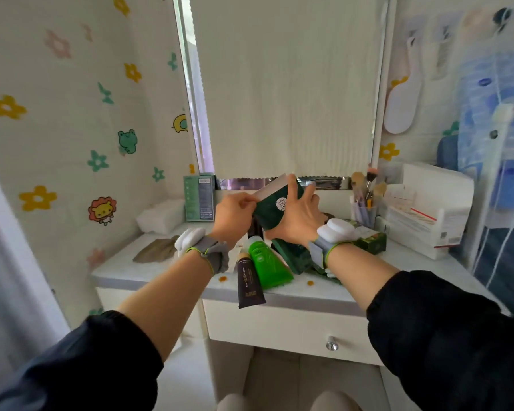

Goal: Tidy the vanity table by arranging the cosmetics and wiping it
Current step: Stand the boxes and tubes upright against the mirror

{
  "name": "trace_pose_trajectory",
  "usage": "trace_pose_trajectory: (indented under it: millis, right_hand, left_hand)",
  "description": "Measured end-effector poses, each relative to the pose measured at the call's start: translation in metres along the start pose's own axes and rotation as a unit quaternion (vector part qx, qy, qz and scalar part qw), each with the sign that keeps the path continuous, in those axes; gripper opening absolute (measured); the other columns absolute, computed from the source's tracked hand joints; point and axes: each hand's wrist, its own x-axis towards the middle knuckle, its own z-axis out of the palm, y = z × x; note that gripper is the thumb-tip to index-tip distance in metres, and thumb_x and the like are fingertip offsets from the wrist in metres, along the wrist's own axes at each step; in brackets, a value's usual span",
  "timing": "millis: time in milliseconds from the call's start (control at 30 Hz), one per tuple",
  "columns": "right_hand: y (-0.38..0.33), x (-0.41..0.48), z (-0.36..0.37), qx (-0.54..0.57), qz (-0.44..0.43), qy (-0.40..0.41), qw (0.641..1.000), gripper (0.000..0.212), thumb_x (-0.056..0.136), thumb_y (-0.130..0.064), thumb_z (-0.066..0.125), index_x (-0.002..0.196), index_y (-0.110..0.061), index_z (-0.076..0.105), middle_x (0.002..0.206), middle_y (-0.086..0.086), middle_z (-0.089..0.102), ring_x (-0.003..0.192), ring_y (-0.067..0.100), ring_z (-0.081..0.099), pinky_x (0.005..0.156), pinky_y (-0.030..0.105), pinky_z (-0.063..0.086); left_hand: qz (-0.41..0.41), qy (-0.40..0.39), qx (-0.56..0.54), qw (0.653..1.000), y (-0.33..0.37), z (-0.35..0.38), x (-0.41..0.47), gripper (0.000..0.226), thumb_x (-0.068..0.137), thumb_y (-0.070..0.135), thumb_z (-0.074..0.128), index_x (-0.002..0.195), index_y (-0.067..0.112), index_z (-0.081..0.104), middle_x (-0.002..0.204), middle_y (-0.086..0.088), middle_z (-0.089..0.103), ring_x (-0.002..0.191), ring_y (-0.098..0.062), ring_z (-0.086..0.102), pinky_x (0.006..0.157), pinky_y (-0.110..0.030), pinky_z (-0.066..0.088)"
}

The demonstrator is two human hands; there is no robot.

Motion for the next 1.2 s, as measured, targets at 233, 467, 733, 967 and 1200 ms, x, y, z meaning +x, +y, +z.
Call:
trace_pose_trajectory:
  millis: [233,467,733,967,1200]
  right_hand:
    - [-0.008,-0.009,0.016,-0.041,-0.014,-0.003,0.999,0.144,0.049,-0.054,0.084,0.150,-0.025,-0.014,0.138,0.016,0.017,0.124,0.038,0.030,0.088,0.059,0.045]
    - [-0.014,-0.004,0.025,-0.074,-0.033,0.006,0.997,0.143,0.051,-0.055,0.084,0.151,-0.022,-0.012,0.138,0.018,0.019,0.123,0.037,0.031,0.091,0.060,0.042]
    - [-0.020,0.017,0.033,-0.115,-0.048,-0.016,0.992,0.138,0.055,-0.051,0.083,0.150,-0.021,-0.011,0.139,0.019,0.019,0.123,0.037,0.032,0.090,0.055,0.044]
    - [-0.024,0.032,0.045,-0.120,-0.052,-0.040,0.991,0.138,0.054,-0.054,0.082,0.151,-0.020,-0.010,0.135,0.018,0.022,0.120,0.037,0.034,0.088,0.054,0.044]
    - [-0.021,0.039,0.047,-0.113,-0.056,-0.041,0.991,0.137,0.054,-0.055,0.082,0.150,-0.021,-0.011,0.135,0.019,0.021,0.121,0.038,0.033,0.086,0.054,0.045]
  left_hand:
    - [-0.068,0.001,-0.076,0.995,-0.025,-0.010,-0.013,0.019,0.090,0.007,0.053,0.098,0.014,0.069,0.075,-0.001,0.063,0.071,-0.014,0.056,0.061,-0.024,0.046]
    - [-0.123,0.036,-0.132,0.983,-0.040,-0.021,-0.006,0.023,0.091,0.000,0.042,0.096,0.008,0.063,0.072,-0.003,0.060,0.066,-0.015,0.053,0.056,-0.023,0.042]
    - [-0.119,-0.130,0.244,0.954,-0.097,-0.039,0.013,0.029,0.088,0.012,0.058,0.116,0.013,0.063,0.120,-0.009,0.063,0.110,-0.027,0.059,0.091,-0.033,0.049]
    - [-0.060,-0.308,0.422,0.851,-0.116,-0.047,0.021,0.065,0.080,0.009,0.068,0.140,0.023,0.046,0.141,-0.006,0.046,0.128,-0.026,0.045,0.103,-0.029,0.037]
    - [-0.048,-0.378,0.448,0.809,-0.112,-0.050,0.034,0.078,0.078,0.021,0.077,0.145,0.021,0.038,0.144,-0.008,0.042,0.130,-0.027,0.043,0.106,-0.032,0.034]
